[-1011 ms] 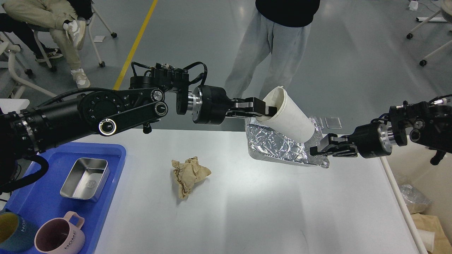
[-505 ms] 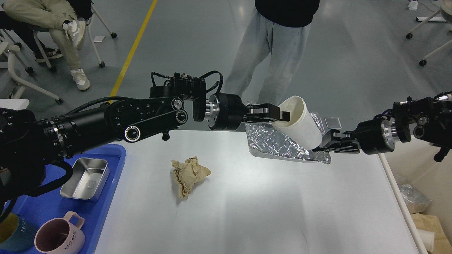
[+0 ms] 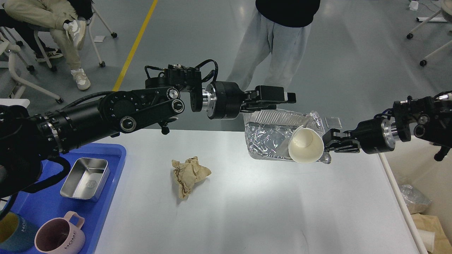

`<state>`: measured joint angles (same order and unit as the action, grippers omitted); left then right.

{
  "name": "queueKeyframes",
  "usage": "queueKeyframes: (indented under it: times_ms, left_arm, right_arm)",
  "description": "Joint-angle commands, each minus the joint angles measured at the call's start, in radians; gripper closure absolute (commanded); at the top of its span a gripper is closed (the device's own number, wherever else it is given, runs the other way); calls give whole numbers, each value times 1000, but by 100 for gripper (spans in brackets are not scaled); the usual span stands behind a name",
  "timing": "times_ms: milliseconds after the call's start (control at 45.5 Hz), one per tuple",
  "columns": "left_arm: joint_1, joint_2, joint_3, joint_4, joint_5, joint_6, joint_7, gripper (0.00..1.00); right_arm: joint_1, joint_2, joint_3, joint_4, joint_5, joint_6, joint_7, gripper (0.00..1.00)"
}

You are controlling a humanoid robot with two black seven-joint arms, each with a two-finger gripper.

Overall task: Tidy desktop
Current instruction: 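Carry the paper cup with the left gripper and drop it into the foil tray, then withdraw the left arm back toward the blue tray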

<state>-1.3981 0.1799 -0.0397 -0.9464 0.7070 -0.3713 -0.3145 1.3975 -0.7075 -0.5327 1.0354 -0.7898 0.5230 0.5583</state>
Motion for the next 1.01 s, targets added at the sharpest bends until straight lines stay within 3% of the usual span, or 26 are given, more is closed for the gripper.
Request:
queueKeyframes:
  times_ms: [0,176,374,857,989]
  left_arm:
    - [-36,50,-12,0,-44,-8,-2,14]
    - [-102,142,-8,-6,-84,-20,-5,13]
    - [-153,286,-3,-18,-112,-110,-5,11]
    - [-98,651,26,-202,-120,-132,3,11]
    - [-96,708,109,-248,-110,-130,5,11]
  right_arm:
    - [-2,-3,-21,-5,1,-1,0,100]
    - [-5,-15,-23,-3,1,-1,0,100]
    - [-6,-35,-24,0,1,-1,0,100]
    - [-8,-52,-58,0,1,0,0,100]
    - [-8,-50,-58,0,1,0,0,100]
